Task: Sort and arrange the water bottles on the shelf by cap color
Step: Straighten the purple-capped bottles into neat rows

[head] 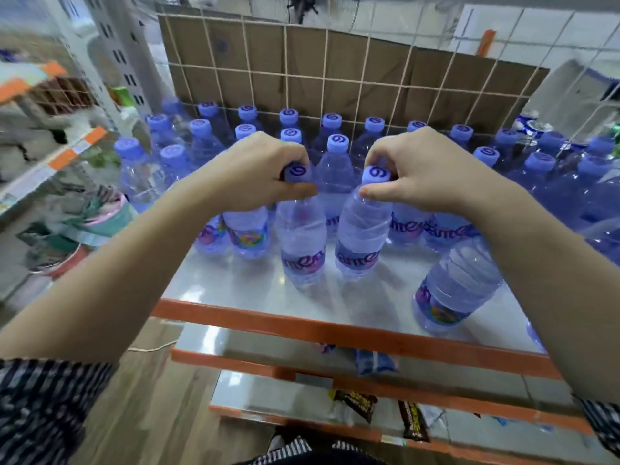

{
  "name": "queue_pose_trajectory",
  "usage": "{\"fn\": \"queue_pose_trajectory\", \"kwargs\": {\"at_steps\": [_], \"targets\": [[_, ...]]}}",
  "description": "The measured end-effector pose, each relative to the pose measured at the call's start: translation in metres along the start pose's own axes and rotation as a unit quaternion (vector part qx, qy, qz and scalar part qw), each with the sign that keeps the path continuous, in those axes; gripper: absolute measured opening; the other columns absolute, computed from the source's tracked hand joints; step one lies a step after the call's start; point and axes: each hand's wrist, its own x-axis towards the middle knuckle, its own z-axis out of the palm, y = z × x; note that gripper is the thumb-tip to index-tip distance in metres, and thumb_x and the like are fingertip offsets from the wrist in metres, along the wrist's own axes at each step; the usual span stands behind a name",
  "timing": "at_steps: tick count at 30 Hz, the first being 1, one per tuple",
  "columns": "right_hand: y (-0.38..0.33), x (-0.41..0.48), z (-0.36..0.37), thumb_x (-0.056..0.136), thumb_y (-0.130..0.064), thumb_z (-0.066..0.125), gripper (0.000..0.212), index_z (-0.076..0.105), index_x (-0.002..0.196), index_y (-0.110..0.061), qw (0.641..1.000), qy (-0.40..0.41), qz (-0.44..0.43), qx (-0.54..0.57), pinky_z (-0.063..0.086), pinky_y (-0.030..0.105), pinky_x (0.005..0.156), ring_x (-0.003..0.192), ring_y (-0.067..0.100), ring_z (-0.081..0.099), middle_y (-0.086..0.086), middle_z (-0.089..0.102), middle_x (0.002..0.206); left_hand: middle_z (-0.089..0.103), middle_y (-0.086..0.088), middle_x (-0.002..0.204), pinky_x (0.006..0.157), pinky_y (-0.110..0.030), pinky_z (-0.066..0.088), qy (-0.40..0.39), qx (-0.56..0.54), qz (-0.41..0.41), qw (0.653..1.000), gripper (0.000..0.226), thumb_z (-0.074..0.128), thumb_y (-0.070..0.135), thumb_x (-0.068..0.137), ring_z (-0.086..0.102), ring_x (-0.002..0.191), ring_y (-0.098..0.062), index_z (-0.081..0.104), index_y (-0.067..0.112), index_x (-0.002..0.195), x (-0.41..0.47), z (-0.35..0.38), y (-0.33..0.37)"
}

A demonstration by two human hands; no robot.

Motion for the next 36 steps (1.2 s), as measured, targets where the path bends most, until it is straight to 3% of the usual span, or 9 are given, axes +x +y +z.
{"fn": "queue_pose_trajectory", "kwargs": {"at_steps": [3,8,13,20,23,27,33,36], "targets": [[-0.009,0.019,0.006,0.08,-0.036,0.071,0.028,0.066,0.098,-0.014,1.0,0.001,0.003,0.011,0.048,0.036,0.073,0.081,0.023,0.058,0.001,0.063,0.08,0.054,-0.009,0.068,0.063,-0.038,0.036,-0.024,0.023,0.018,0.999,0.04,0.066,0.046,0.085,0.043,0.065,-0.029,0.062,0.007,0.092,0.006,-0.014,-0.024],[-0.024,0.046,0.024,0.078,-0.029,0.069,0.024,0.066,0.097,-0.015,1.0,-0.002,-0.001,0.005,0.034,0.029,0.063,0.072,0.017,0.05,-0.007,0.053,0.071,0.054,-0.01,0.069,0.063,-0.038,0.034,-0.041,0.016,0.046,0.998,0.041,0.067,0.048,0.085,0.045,0.065,-0.028,0.062,0.007,0.093,0.017,-0.019,-0.045],[-0.022,0.05,0.03,0.078,-0.032,0.069,0.022,0.063,0.095,-0.019,0.999,-0.02,0.042,0.008,0.041,0.033,0.063,0.076,0.021,0.055,-0.007,0.056,0.073,0.058,-0.01,0.078,0.069,-0.045,0.043,-0.073,0.022,0.059,0.995,0.043,0.067,0.051,0.084,0.049,0.073,-0.031,0.06,0.01,0.094,0.025,-0.005,-0.055],[-0.022,0.047,0.027,0.08,-0.044,0.07,0.034,0.06,0.097,-0.017,0.997,-0.046,0.056,-0.021,0.038,0.033,0.065,0.08,0.022,0.055,-0.001,0.06,0.081,0.051,0.002,0.067,0.062,-0.038,0.042,-0.057,-0.016,0.084,0.995,0.038,0.07,0.053,0.078,0.042,0.064,-0.02,0.064,0.018,0.092,0.032,0.003,-0.058],[-0.024,0.049,0.029,0.083,-0.047,0.067,0.042,0.065,0.096,-0.007,0.995,-0.053,0.067,-0.049,0.046,0.04,0.068,0.08,0.028,0.058,0.01,0.064,0.082,0.052,-0.001,0.065,0.063,-0.039,0.044,-0.062,-0.014,0.089,0.994,0.035,0.071,0.047,0.079,0.042,0.062,-0.021,0.065,0.014,0.087,0.034,0.003,-0.059],[-0.026,0.051,0.031,0.083,-0.047,0.067,0.048,0.066,0.095,-0.001,0.994,-0.054,0.08,-0.06,0.044,0.04,0.064,0.079,0.032,0.059,0.017,0.065,0.083,0.041,0.005,0.056,0.059,-0.035,0.037,-0.053,-0.007,0.082,0.995,0.04,0.072,0.049,0.079,0.037,0.054,-0.013,0.064,0.01,0.085,0.037,0.005,-0.058],[-0.027,0.049,0.031,0.083,-0.047,0.067,0.048,0.066,0.096,-0.001,0.994,-0.049,0.081,-0.062,0.046,0.04,0.065,0.079,0.031,0.059,0.018,0.066,0.084,0.045,-0.004,0.057,0.057,-0.038,0.037,-0.038,0.006,0.066,0.997,0.051,0.065,0.06,0.075,0.039,0.059,-0.025,0.06,0.01,0.081,0.033,0.009,-0.059],[-0.028,0.049,0.031,0.083,-0.046,0.066,0.043,0.067,0.094,-0.004,0.994,-0.046,0.082,-0.055,0.042,0.036,0.061,0.076,0.027,0.057,0.015,0.065,0.081,0.038,0.003,0.055,0.054,-0.034,0.032,-0.007,0.044,0.039,0.998,0.049,0.065,0.061,0.078,0.041,0.06,-0.028,0.055,0.013,0.077,0.031,0.014,-0.058]]}}
